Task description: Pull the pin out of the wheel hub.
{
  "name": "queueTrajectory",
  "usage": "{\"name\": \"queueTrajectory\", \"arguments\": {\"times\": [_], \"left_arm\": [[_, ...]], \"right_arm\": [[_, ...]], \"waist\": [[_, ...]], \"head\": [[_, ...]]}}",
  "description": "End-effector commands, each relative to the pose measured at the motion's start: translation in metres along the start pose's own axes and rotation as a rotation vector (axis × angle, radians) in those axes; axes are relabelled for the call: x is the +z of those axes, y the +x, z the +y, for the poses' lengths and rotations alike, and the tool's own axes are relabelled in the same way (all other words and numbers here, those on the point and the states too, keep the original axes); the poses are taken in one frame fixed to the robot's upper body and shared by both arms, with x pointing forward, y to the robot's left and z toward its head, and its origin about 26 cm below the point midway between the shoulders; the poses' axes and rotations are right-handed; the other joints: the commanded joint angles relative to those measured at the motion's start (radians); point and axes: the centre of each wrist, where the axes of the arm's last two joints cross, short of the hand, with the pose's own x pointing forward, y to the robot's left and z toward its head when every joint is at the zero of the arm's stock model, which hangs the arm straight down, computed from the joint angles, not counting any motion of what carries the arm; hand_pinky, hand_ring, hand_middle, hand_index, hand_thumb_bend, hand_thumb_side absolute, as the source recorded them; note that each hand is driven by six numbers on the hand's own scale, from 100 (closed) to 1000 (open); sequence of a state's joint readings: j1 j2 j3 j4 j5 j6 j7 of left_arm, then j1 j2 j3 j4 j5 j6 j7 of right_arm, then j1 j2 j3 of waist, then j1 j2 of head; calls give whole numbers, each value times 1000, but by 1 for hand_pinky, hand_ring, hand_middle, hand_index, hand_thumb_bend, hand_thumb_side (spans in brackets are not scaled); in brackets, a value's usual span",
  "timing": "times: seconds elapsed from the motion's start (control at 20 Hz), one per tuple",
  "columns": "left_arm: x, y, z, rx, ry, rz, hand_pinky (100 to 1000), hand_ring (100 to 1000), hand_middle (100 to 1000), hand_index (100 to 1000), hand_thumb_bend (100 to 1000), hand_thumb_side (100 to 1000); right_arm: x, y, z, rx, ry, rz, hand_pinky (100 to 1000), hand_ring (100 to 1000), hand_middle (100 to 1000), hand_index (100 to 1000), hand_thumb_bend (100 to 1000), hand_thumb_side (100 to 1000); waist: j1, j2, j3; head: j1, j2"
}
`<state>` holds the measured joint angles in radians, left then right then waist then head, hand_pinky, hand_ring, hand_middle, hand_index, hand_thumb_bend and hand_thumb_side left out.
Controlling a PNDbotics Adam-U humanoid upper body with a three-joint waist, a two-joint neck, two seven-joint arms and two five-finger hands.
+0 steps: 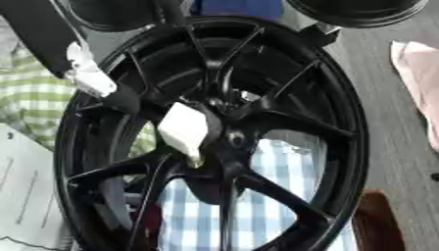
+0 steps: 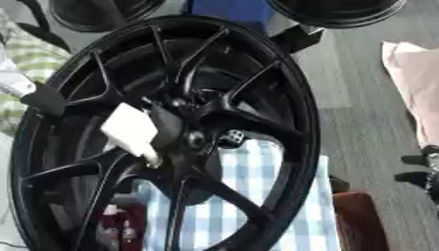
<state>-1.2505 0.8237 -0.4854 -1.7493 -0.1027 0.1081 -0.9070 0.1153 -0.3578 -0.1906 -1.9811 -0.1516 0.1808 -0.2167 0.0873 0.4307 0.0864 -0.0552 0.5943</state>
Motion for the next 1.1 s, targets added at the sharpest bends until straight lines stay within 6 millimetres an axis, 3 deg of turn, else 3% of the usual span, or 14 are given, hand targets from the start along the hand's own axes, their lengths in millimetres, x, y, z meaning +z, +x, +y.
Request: {"name": "queueTrajectory", "arguments": {"times": [0.05, 0.65, 1.1], "left_arm": [[13, 9, 9, -11, 18, 25, 857, 799, 763, 860, 752, 458], [-3, 11, 0, 31, -13, 24, 851, 790, 754, 853, 756, 429], [-18, 15, -6, 30, -52, 57, 845, 793, 758, 856, 771, 430]], "right_arm": [[-1, 7, -4, 30, -2, -26, 808, 580, 687, 616, 100, 851], [-1, 7, -2, 23, 4, -19, 808, 581, 687, 616, 100, 854], [0, 6, 0, 19, 10, -13, 808, 581, 687, 616, 100, 856]], "waist": [[10, -110, -1], [15, -108, -10], [16, -106, -14]], "head": [[-4, -19], [24, 4], [7, -17]]}}
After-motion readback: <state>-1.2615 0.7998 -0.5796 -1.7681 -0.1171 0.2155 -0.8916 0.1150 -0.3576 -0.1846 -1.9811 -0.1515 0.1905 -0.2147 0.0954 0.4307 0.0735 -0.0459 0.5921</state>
